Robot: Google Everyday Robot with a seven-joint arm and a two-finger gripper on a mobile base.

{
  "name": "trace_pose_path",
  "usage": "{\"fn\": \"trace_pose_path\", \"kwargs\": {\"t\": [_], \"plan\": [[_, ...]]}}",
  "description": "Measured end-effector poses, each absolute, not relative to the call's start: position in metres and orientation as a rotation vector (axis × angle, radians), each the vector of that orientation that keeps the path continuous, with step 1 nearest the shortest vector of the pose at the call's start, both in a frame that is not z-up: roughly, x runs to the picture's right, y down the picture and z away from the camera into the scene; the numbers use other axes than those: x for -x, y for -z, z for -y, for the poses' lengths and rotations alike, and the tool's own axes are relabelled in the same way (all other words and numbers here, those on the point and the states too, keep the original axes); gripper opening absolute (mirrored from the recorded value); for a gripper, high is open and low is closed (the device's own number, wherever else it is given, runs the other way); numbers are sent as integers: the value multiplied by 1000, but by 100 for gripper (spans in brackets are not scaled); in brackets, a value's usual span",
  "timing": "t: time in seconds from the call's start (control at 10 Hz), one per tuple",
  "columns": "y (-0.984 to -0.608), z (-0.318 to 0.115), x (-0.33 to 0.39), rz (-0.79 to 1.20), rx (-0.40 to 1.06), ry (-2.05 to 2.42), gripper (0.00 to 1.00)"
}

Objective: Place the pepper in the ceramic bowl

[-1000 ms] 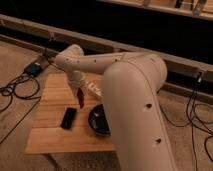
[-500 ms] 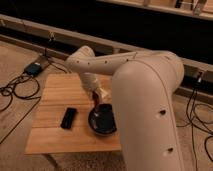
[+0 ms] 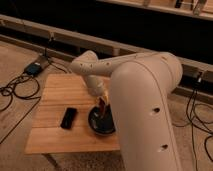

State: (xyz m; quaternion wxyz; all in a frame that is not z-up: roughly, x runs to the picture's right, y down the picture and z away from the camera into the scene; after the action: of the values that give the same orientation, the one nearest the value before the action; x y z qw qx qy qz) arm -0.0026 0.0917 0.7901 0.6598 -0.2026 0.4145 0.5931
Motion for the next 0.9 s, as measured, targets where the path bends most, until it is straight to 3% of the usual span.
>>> {"fn": "trace_pose_path", "kwargs": {"t": [0.2, 0.6, 0.9], "plan": [[-794, -97, -7, -1026, 445, -1369, 26], [-806, -94, 11, -998, 501, -1403, 62], [-806, -95, 11, -997, 503, -1400, 67]]}}
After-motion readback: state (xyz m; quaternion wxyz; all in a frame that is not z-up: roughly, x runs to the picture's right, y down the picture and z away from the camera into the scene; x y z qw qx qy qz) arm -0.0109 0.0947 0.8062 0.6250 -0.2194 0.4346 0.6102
